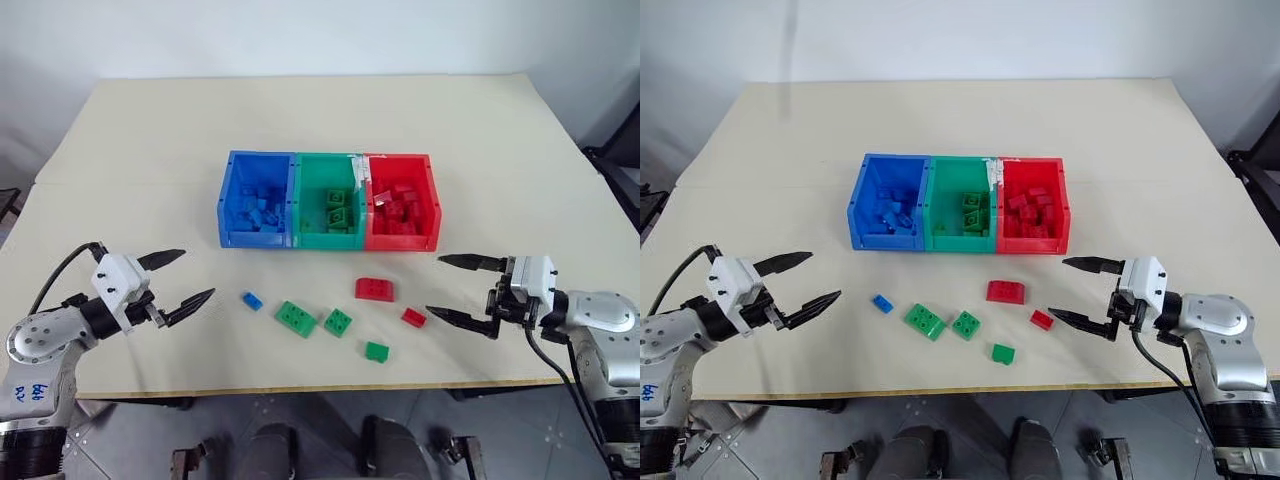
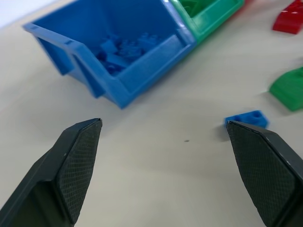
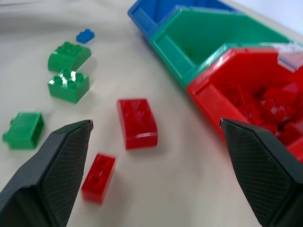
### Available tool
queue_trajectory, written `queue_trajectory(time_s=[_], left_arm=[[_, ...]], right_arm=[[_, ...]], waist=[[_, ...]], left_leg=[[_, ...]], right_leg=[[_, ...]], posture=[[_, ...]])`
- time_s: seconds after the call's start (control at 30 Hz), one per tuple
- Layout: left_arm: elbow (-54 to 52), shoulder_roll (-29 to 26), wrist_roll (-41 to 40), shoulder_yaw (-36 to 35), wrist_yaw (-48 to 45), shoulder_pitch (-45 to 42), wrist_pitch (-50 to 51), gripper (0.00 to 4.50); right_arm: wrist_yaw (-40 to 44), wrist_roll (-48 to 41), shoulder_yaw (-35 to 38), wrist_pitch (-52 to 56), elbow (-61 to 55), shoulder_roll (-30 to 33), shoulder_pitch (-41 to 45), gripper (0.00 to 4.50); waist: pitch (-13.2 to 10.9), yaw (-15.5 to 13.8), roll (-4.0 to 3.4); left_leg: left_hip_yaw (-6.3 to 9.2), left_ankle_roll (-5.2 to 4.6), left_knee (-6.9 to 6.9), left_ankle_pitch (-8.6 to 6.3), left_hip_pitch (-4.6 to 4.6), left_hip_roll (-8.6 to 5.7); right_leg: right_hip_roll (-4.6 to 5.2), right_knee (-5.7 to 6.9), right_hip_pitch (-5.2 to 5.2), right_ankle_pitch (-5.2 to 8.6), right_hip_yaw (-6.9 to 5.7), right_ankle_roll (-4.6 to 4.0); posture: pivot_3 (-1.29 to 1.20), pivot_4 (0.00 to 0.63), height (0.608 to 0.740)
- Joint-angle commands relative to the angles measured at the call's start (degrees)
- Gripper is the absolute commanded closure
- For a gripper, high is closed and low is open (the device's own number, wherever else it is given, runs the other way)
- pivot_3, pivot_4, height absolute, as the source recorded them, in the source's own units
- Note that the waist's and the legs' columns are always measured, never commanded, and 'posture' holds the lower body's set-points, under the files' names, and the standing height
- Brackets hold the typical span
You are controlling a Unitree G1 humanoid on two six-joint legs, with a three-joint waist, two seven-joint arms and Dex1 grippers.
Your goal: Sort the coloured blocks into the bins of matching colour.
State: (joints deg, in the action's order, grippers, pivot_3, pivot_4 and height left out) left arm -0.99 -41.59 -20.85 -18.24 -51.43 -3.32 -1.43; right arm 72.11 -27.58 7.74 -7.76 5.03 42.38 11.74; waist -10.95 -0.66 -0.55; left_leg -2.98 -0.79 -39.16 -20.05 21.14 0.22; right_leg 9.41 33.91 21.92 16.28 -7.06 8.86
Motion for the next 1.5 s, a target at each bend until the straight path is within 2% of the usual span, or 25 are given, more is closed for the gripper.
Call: queue_trajectory(time_s=[0.03,0.23,0.47,0.6,0.83,1.07,1.17,1.37,1.5], left_arm=[[-0.88,-0.47,-0.65,0.6,-1.07,-0.15,0.55,0.03],[-10.5,2.32,-6.21,7.21,-3.69,-1.34,7.96,0.03],[-14.26,6.56,-3.5,19.25,-6.34,-8.17,8.56,0.03],[-14.18,7.13,-3.56,22.39,-9.45,-9.63,7.37,0.03],[-11.26,4.55,-2.93,18.66,-10.24,-7.16,4.34,0.03],[-15.93,1.09,-6.06,14.34,-11.7,0.08,5.96,0.03],[-16.24,1.45,-6.03,14.13,-11.16,0.3,5.95,0.0],[-17.04,2.46,-5.71,14.59,-10.12,-0.28,6.22,0.0],[-17.01,3.36,-6.42,13.29,-8.37,-0.38,6.67,0.0]], right_arm=[[-0.42,-0.61,1.62,-0.11,-1.57,-0.17,-1.17,0.0],[-2.79,-1.44,9.61,2.0,-4.47,3.5,-10.25,0.0],[-1.91,-0.13,17.06,3.08,-3.1,7.72,-20.41,0.0],[-1.9,-0.92,14.4,6.92,-6.61,8.1,-20.31,0.0],[-8.72,-1.06,4.06,23.11,-18.79,7.16,-15.16,0.0],[-14.24,6.13,-4.18,24.57,-15.38,3.18,-10.19,0.0],[-14.74,7.7,-6.23,23.06,-14.61,1.31,-9.51,0.66],[-15.79,8.21,-6.34,23.65,-13.57,0.24,-8.25,2.73],[-13.26,5.24,-3.22,21.51,-13.04,0.43,-6.44,4.05]], waist=[[0.0,-0.07,0.0],[0.0,-1.17,0.0],[0.02,-1.05,0.0],[0.03,-0.12,-0.02],[0.03,-0.36,-0.03],[0.02,-1.09,-0.05],[0.03,-0.98,-0.03],[0.03,-0.68,-0.03],[0.03,-0.68,-0.03]], left_leg=[[0.0,0.0,0.0,0.0,0.0,0.0],[0.03,-0.03,-0.02,-0.02,0.06,-0.06],[-0.01,-0.04,-0.05,-0.01,-0.13,-0.06],[-0.07,-0.03,-0.04,0.0,-0.22,0.01],[0.11,0.0,-0.07,0.01,-0.22,0.07],[0.31,-0.02,-0.08,-0.02,0.0,-0.05],[0.3,-0.03,-0.12,-0.02,0.02,-0.08],[0.27,-0.02,-0.11,-0.01,-0.03,-0.05],[0.26,-0.02,-0.11,-0.01,-0.03,-0.05]], right_leg=[[0.0,0.0,0.0,0.0,0.0,0.0],[0.04,-0.01,-0.01,-0.01,-0.02,0.01],[0.02,-0.04,-0.23,-0.02,-0.02,0.03],[-0.04,-0.03,-0.26,-0.02,0.04,0.03],[-0.05,-0.03,-0.25,-0.01,0.06,0.02],[0.02,-0.1,-0.2,-0.01,-0.15,0.02],[0.04,-0.1,-0.26,-0.01,-0.22,0.02],[0.02,-0.08,-0.29,-0.01,-0.23,0.02],[0.02,-0.08,-0.29,-0.01,-0.22,0.02]], posture=[[0.0,0.15,0.74],[0.0,0.15,0.74],[0.0,0.15,0.74],[0.0,0.15,0.74],[0.0,0.15,0.74],[0.0,0.15,0.74],[0.0,0.15,0.74],[0.0,0.15,0.74],[0.0,0.15,0.74]])
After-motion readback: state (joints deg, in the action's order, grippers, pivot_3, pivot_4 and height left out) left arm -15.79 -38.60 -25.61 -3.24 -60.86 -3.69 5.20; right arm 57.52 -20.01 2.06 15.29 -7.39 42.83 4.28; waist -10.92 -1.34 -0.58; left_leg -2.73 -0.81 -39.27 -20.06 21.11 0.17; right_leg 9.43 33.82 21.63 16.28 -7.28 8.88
